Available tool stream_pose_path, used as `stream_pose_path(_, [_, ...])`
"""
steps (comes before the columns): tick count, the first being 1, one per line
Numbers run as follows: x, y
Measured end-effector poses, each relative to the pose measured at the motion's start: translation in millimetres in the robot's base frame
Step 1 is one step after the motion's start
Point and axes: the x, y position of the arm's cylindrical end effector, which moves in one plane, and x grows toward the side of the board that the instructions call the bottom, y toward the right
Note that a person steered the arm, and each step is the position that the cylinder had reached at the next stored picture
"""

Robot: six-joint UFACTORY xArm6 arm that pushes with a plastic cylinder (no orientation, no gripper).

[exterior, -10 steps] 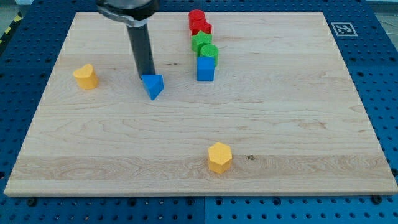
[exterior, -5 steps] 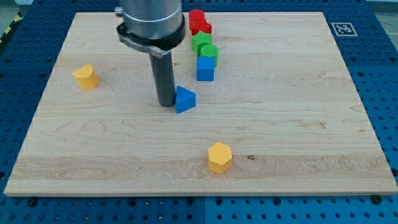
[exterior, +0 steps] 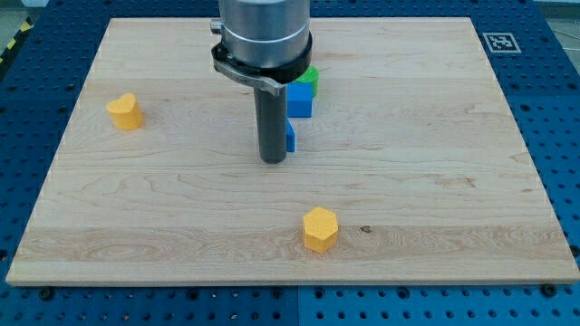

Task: Move the blue triangle below the blue cube

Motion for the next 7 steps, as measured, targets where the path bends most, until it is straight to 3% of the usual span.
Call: stream_pose_path(7, [-32,-1])
